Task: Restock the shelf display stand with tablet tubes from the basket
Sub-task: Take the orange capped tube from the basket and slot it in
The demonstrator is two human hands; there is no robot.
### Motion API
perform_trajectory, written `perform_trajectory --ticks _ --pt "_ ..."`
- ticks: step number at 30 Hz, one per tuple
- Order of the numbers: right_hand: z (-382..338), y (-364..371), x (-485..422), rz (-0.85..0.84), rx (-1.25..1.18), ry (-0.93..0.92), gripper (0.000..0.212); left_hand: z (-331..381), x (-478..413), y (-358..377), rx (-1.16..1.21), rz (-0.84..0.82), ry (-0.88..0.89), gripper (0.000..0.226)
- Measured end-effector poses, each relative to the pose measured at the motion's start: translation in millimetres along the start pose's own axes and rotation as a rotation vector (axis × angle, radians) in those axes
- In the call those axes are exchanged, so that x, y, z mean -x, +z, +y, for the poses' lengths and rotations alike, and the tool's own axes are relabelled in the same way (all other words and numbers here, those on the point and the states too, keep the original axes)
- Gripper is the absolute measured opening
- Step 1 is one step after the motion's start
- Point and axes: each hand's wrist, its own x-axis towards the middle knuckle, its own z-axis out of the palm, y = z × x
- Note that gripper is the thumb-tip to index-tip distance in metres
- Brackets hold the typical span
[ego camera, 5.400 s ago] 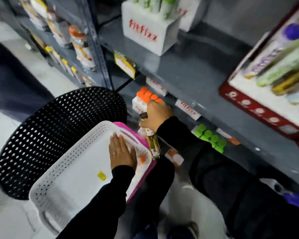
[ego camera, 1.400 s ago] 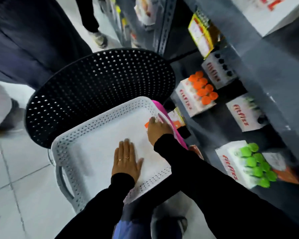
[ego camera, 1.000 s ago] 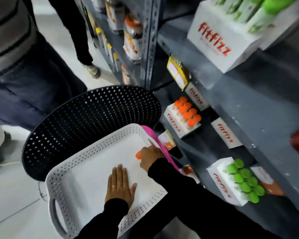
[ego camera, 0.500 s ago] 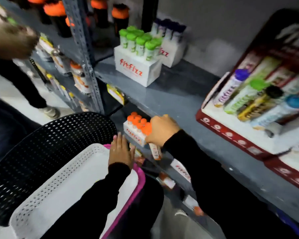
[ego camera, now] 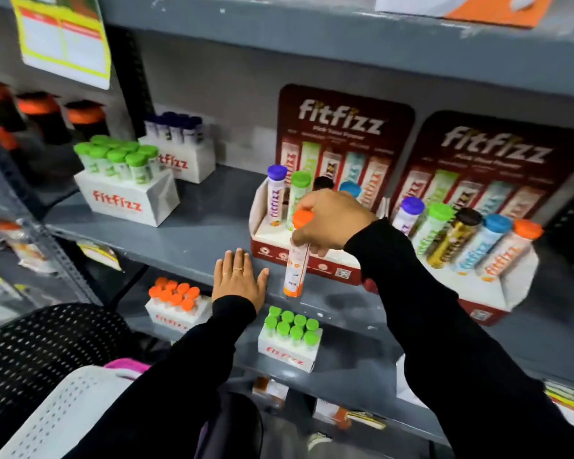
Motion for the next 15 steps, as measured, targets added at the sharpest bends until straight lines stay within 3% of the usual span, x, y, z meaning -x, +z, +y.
perform_trajectory --ticks 3,5,7,15 --pt "-1 -5 -1 -0.09 -0.019 -0.014 0.02 -8 -2 -3 -0.012 0.008 -0.039 0.061" --pt "41 -36 23 0.011 -0.028 -0.001 0.02 40 -9 -8 -0.015 0.042 0.078 0.061" --pt "45 -38 20 0.02 -0.034 -0.01 0.014 44 -14 -11 0.003 0.037 0.066 0.06" --pt "54 -41 21 0.122 0.1 0.008 0.023 38 -11 -5 -0.058 -0.01 0.055 0.061"
